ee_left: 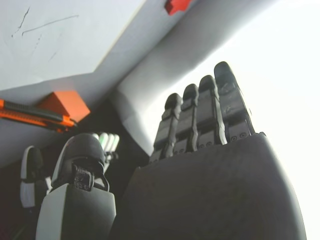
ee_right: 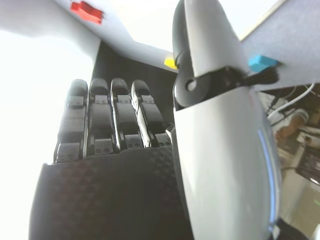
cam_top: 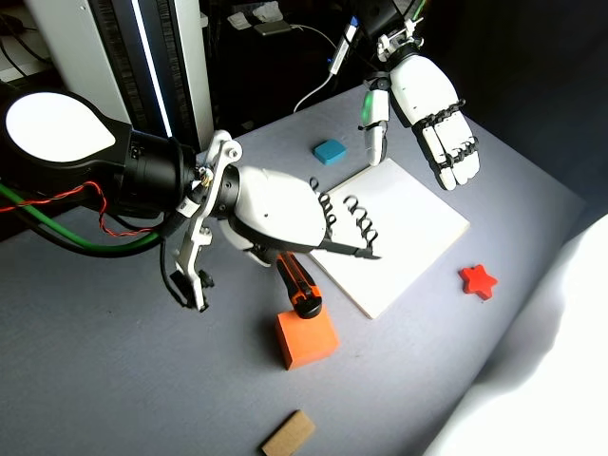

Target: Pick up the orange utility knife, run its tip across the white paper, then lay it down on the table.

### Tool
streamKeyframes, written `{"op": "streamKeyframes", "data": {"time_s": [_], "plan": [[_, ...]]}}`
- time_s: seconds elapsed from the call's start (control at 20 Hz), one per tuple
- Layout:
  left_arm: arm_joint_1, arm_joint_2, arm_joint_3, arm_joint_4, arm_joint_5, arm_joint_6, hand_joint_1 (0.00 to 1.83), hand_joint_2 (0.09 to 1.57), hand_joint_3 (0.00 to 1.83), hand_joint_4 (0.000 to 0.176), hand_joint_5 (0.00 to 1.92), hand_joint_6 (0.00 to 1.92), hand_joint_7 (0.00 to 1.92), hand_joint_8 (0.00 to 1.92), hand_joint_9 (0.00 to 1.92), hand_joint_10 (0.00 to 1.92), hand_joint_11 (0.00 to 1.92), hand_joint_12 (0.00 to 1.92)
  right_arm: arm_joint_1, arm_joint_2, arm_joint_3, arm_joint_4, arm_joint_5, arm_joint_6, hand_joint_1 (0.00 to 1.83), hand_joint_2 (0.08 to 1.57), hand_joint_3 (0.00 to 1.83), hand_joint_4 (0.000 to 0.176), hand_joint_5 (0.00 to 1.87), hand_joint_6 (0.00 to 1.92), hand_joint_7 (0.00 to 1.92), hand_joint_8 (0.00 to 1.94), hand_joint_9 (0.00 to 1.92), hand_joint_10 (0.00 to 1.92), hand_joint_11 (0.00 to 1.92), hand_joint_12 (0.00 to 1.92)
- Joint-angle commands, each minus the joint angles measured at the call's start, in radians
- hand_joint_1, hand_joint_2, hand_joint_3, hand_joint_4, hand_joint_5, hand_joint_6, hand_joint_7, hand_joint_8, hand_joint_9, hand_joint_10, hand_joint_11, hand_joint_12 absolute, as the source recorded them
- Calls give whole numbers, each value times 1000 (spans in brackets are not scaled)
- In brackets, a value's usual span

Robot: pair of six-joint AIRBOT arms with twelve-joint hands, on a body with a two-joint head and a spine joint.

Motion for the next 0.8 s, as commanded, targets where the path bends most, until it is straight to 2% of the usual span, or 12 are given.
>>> {"op": "streamKeyframes", "data": {"time_s": [0.0,0.05,0.2,0.4,0.5,0.75], "plan": [[-5,2,-1,46,-94,-2,0,1255,1,0,0,0,0,0,0,0,0,215,4,-2,2,-21,13,18,1159,968,0,0,0,0,0,0,0,0,0,0],[-5,1,-1,45,-94,-2,0,1253,0,0,0,0,1,0,4,2,0,216,-3,-10,10,-81,16,41,1152,961,0,0,0,0,0,0,0,0,0,0],[-3,0,-1,42,-94,-2,0,1253,0,0,0,0,0,0,0,0,0,167,-13,-37,44,-106,23,42,1151,960,0,0,0,0,0,0,0,0,0,0],[1,-1,0,33,-94,-2,0,1250,0,0,0,0,0,0,0,0,0,209,-21,-69,102,-233,105,63,1150,962,0,0,0,0,0,0,0,0,0,0],[2,-4,1,31,-94,-2,0,1254,0,0,0,0,0,0,0,0,0,180,-28,-78,122,-266,124,96,1148,976,0,0,0,0,0,0,0,0,0,0],[2,-17,1,31,-103,-2,0,1255,0,0,6,2,0,0,0,0,0,200,-48,-108,159,-272,122,108,1154,984,0,0,0,0,0,0,0,0,0,0]]}}
